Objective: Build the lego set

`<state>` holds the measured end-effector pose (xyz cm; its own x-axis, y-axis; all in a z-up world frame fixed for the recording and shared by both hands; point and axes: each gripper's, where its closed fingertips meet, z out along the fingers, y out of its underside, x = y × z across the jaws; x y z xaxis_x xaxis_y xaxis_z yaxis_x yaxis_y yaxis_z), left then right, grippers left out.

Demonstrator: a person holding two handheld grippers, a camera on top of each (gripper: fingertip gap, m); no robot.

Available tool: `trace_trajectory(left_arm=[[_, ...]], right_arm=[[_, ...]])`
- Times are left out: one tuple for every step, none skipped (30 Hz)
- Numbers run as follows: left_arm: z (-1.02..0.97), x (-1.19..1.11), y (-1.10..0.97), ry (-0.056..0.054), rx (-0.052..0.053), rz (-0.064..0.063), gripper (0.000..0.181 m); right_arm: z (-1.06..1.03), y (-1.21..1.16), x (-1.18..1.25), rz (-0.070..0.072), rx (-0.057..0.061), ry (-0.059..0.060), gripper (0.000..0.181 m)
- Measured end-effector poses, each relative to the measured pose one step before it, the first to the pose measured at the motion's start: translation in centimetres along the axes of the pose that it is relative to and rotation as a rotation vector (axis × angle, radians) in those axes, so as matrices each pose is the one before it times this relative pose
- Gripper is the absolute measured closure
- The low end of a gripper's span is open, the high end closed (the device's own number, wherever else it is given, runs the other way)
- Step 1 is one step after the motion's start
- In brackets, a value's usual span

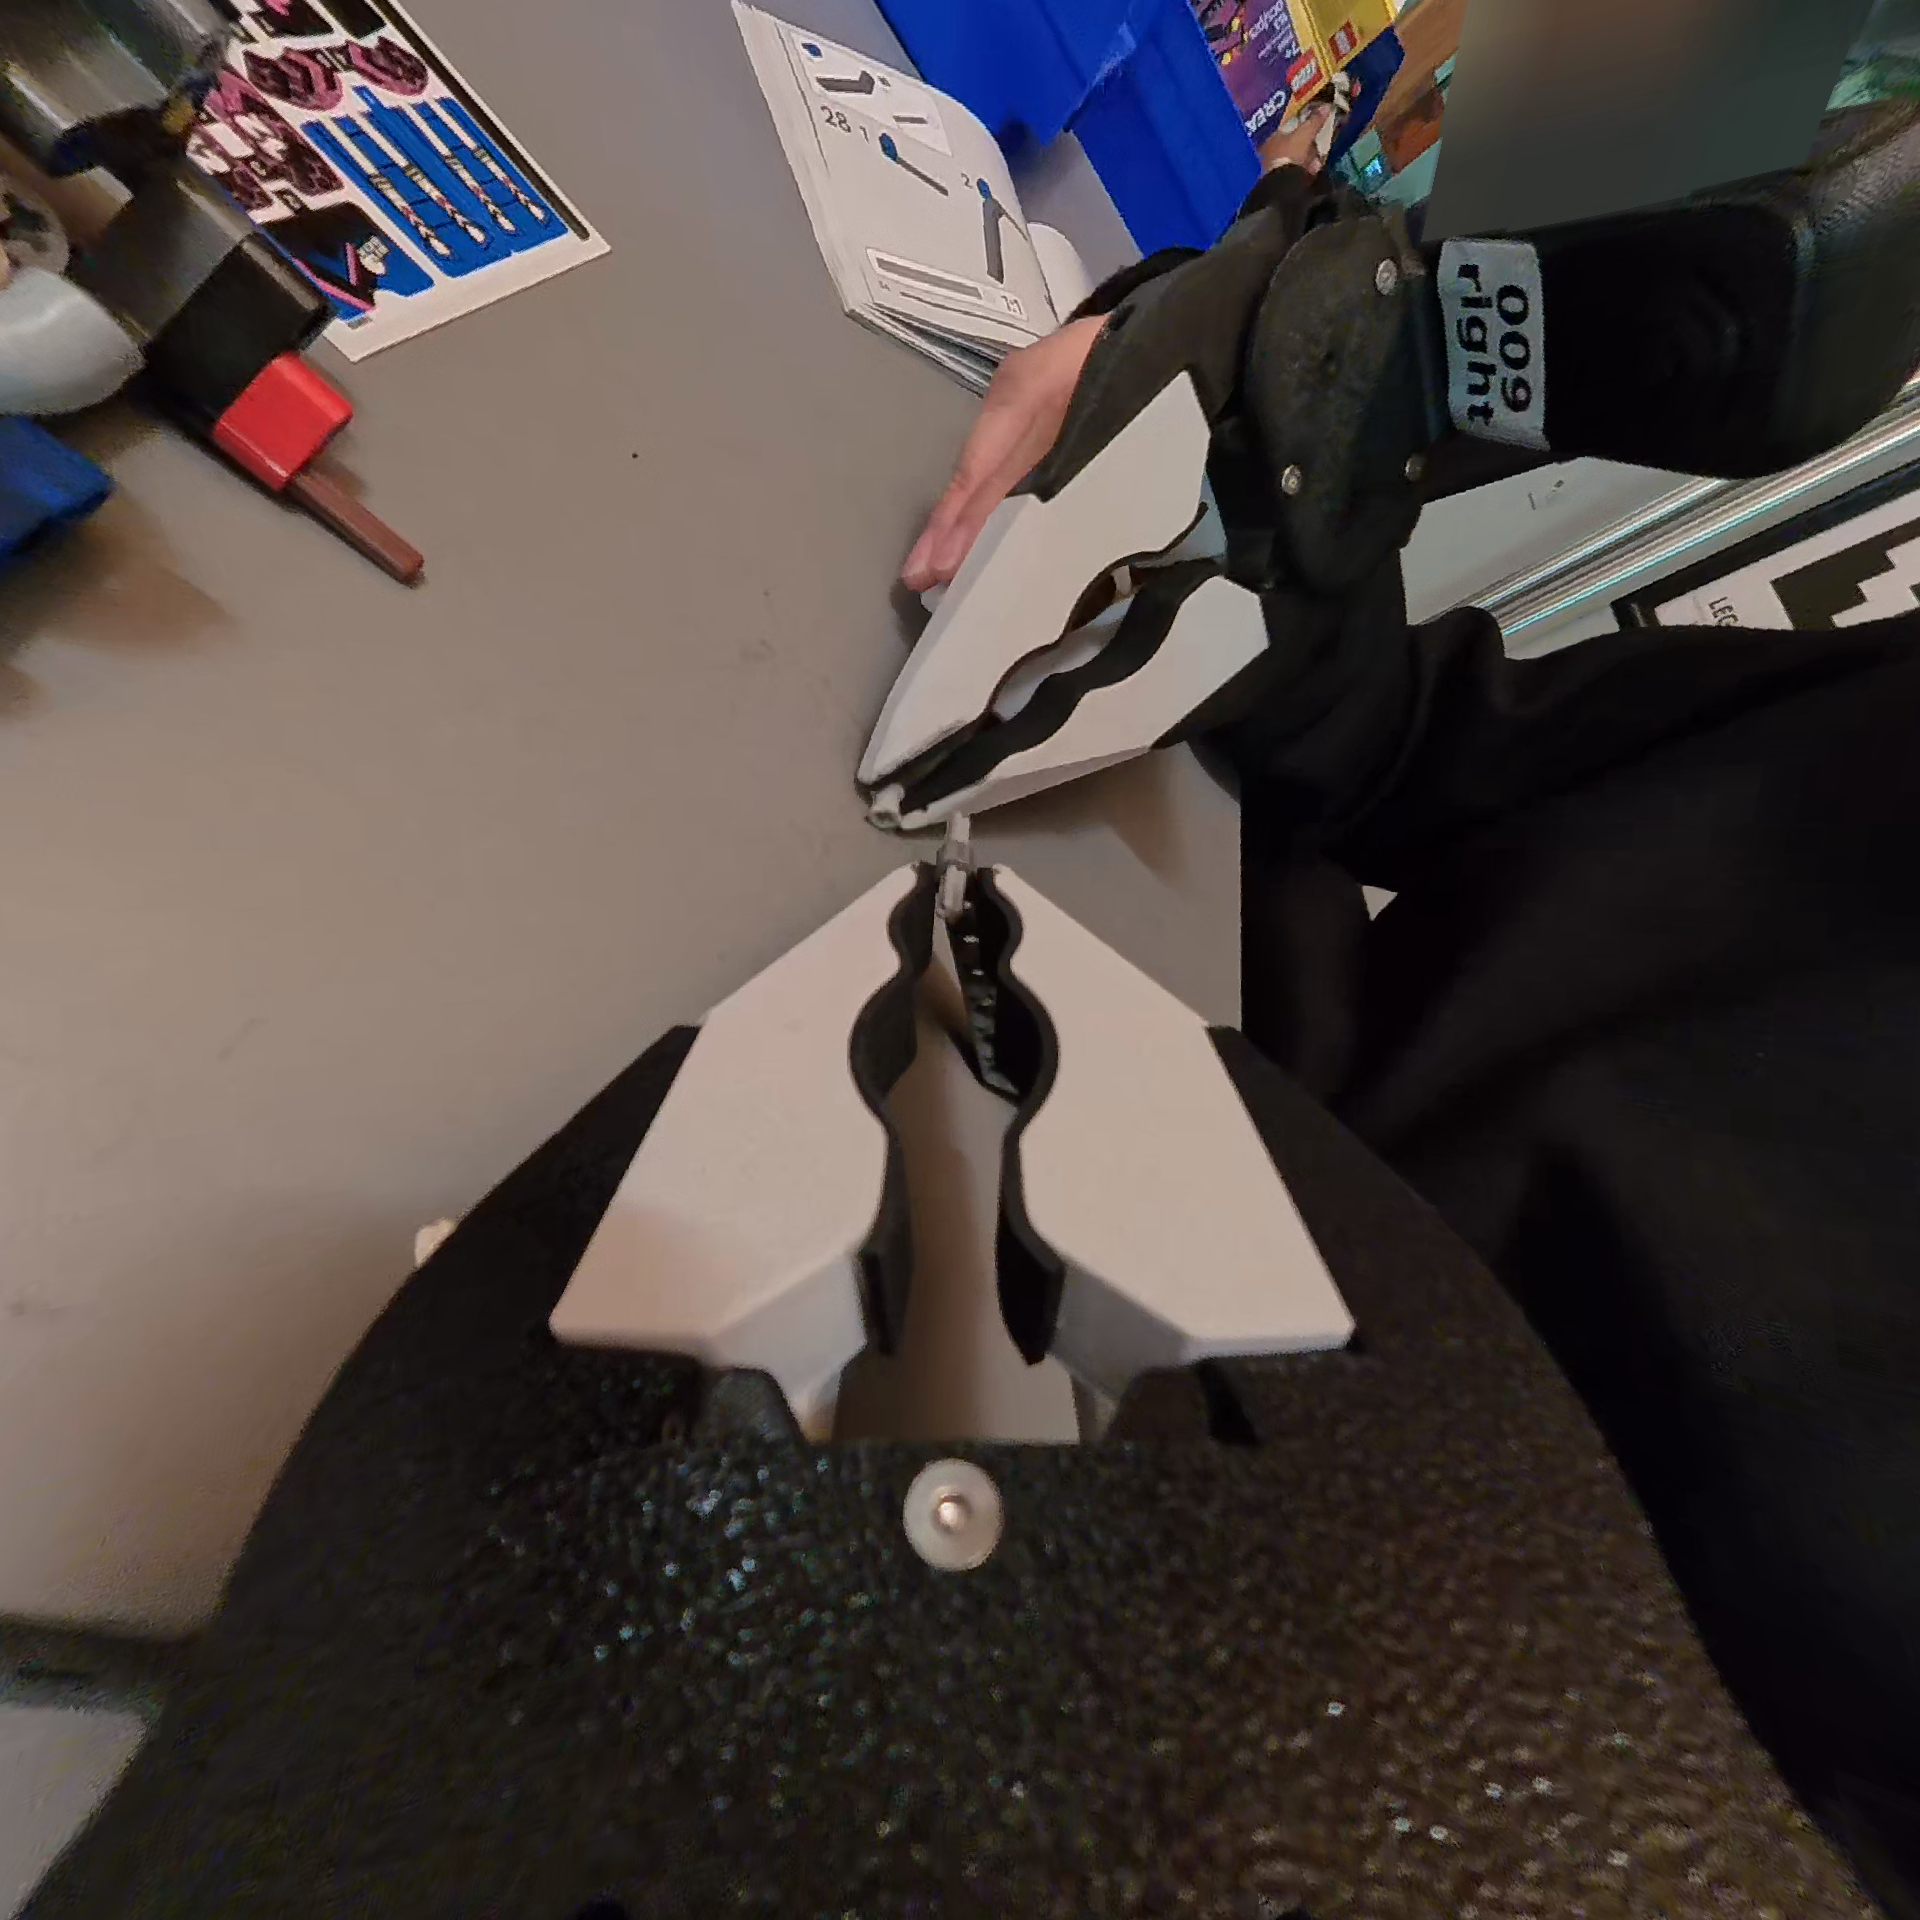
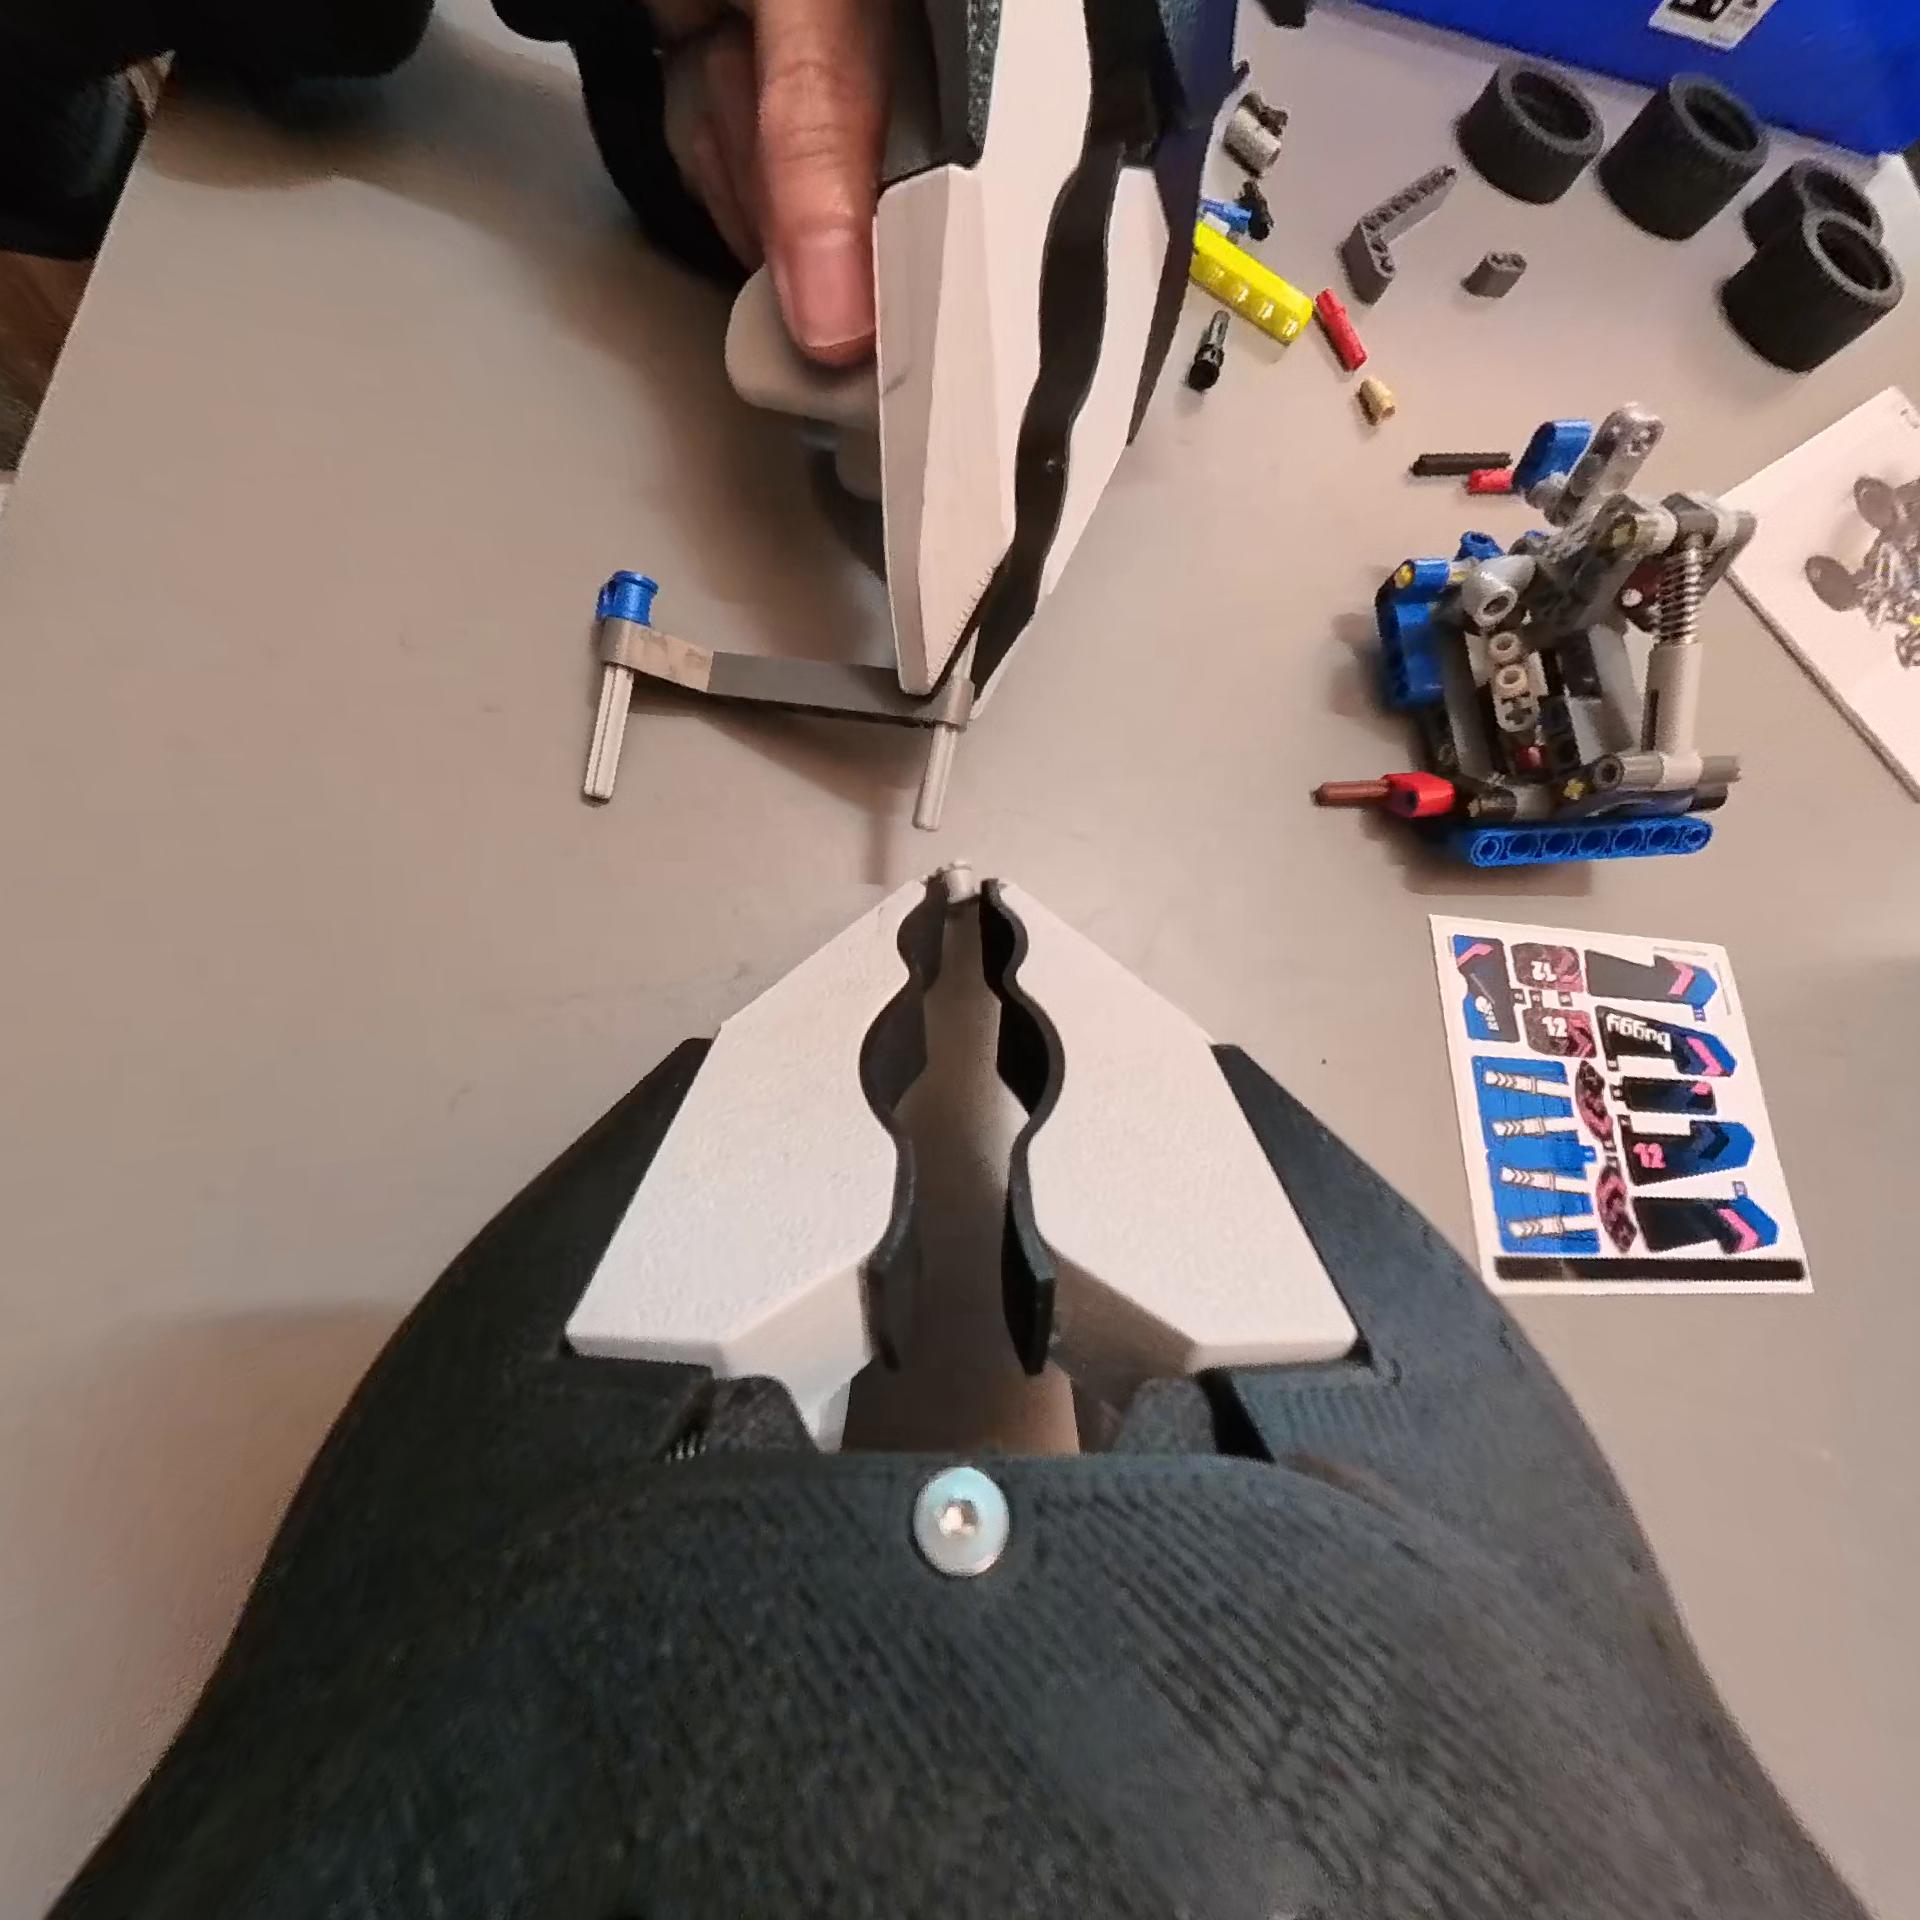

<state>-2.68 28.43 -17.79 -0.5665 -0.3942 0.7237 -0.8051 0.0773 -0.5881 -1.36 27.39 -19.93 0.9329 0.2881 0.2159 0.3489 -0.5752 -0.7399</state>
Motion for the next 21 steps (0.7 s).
trace_trajectory(left_arm=[[0.026,-0.066,-0.035,-0.0015,0.0017,-0.0057,0.176],[0.072,-0.051,-0.083,-0.0023,0.003,-0.0045,0.176],[0.14,-0.04,-0.101,-0.0015,0.001,-0.0036,0.176],[0.201,-0.046,-0.135,-0.0016,0.0008,-0.0026,0.176],[0.247,0.022,-0.216,0.0016,0.0036,-0.0011,0.176],[0.299,0.035,-0.279,0.0028,0.0063,-0.0012,0.176],[0.358,0.012,-0.226,0.0011,0.0018,-0.0024,0.176],[0.378,-0.04,-0.133,-0.0011,-0.0055,-0.0013,0.176],[0.358,0.0,-0.122,0.0005,-0.007,0.0024,0.176],[0.297,0.04,-0.206,0.002,-0.001,0.0047,0.176],[0.218,0.016,-0.193,0.0016,0.0013,0.0035,0.176],[0.077,-0.051,-0.123,-0.0015,0.0013,0.0009,0.176],[0.041,-0.044,-0.025,-0.0002,-0.0007,-0.0027,0.176],[0.007,-0.181,-0.013,-0.0113,0.001,-0.0045,0.176],[-0.021,-0.101,-0.039,-0.0075,0.0031,-0.001,0.176],[-0.039,0.088,-0.033,0.0039,0.0029,0.0037,0.176],[-0.039,0.048,-0.041,0.0021,0.0034,0.0033,0.176],[-0.059,0.062,-0.036,0.0005,0.0036,0.0056,0.176],[-0.097,0.117,-0.056,0.0028,0.0054,0.0114,0.176],[-0.117,-0.035,-0.124,-0.0064,0.0079,0.0086,0.176],[-0.104,-0.087,-0.111,-0.0084,0.0069,0.0053,0.176]], right_arm=[[-0.074,0.101,0.116,0.0077,-0.0032,0.0094,0.176],[-0.105,0.118,0.137,0.0033,-0.0024,0.0126,0.176],[-0.138,0.164,0.198,0.0047,-0.0032,0.0148,0.176],[-0.163,0.2,0.312,0.0038,-0.0031,0.0188,0.176],[-0.173,0.202,0.29,0.001,-0.0015,0.0148,0.177],[-0.163,0.174,0.15,0.0001,0.0004,0.0027,0.177],[-0.135,0.116,-0.03,0.0004,0.0018,-0.0111,0.177],[-0.12,0.14,0.068,0.0074,0.0001,-0.0058,0.177],[-0.101,0.159,0.118,0.0093,-0.0023,-0.0025,0.177],[-0.073,0.081,0.032,0.0055,-0.0001,-0.0057,0.177],[-0.051,0.06,-0.003,0.0034,-0.0003,-0.0054,0.176],[-0.055,0.067,-0.014,0.0015,-0.0009,-0.0033,0.176],[-0.074,0.067,0.011,-0.0007,0.0008,-0.002,0.176],[-0.057,0.051,-0.026,-0.0035,0.001,-0.0027,0.176],[-0.036,0.017,-0.045,-0.005,0.0012,-0.0011,0.177],[-0.008,0.007,-0.001,-0.0025,-0.0002,0.0026,0.176],[-0.009,0.002,0.019,-0.0011,-0.0004,0.003,0.177],[-0.005,0.015,0.083,-0.0018,-0.0006,0.0067,0.176],[-0.008,-0.003,0.092,-0.0073,0.0011,0.0093,0.176],[-0.015,-0.004,0.14,-0.0053,0.0013,0.0116,0.176],[-0.038,-0.039,0.079,-0.003,0.0042,0.0062,0.176]])
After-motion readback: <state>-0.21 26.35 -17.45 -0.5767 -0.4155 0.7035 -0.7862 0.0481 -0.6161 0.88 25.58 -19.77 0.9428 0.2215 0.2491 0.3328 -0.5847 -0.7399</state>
